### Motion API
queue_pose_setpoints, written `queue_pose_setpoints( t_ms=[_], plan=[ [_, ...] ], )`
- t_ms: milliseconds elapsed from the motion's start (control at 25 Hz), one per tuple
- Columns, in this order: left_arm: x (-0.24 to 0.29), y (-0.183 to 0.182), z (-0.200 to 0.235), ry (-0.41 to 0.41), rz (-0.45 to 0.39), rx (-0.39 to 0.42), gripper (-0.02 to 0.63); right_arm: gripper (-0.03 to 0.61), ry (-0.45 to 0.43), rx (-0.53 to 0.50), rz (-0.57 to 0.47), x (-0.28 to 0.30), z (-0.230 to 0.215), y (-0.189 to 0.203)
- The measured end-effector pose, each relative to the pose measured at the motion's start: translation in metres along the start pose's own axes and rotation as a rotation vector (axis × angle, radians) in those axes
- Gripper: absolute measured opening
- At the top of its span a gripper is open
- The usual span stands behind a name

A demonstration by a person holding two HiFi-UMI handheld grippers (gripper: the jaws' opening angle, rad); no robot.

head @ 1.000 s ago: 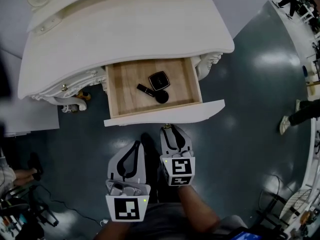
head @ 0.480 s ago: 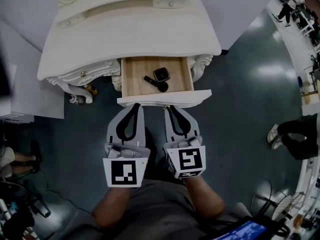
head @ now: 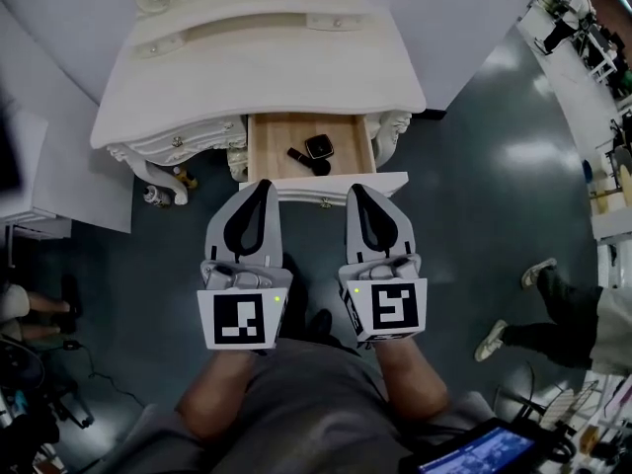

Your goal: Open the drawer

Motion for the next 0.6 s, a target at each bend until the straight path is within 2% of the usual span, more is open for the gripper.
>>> queue_pose_setpoints(
  t_ms=[600],
  plan=[
    [-0.0055,-0.0019,-0.0042,0.006,-0.007,0.026,0.015,0.012,-0.012,-0.004,-0.013,-0.0058,0.0048,-0.0006]
  ],
)
Point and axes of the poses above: the fingertips, and each gripper's own axes: x forward along the fingers, z to its left, y out of its underside, the point moved 3 cm from there along -x, backward along the fingers, and after that the axes turned 8 degrees about x, right-handed, at the moved point
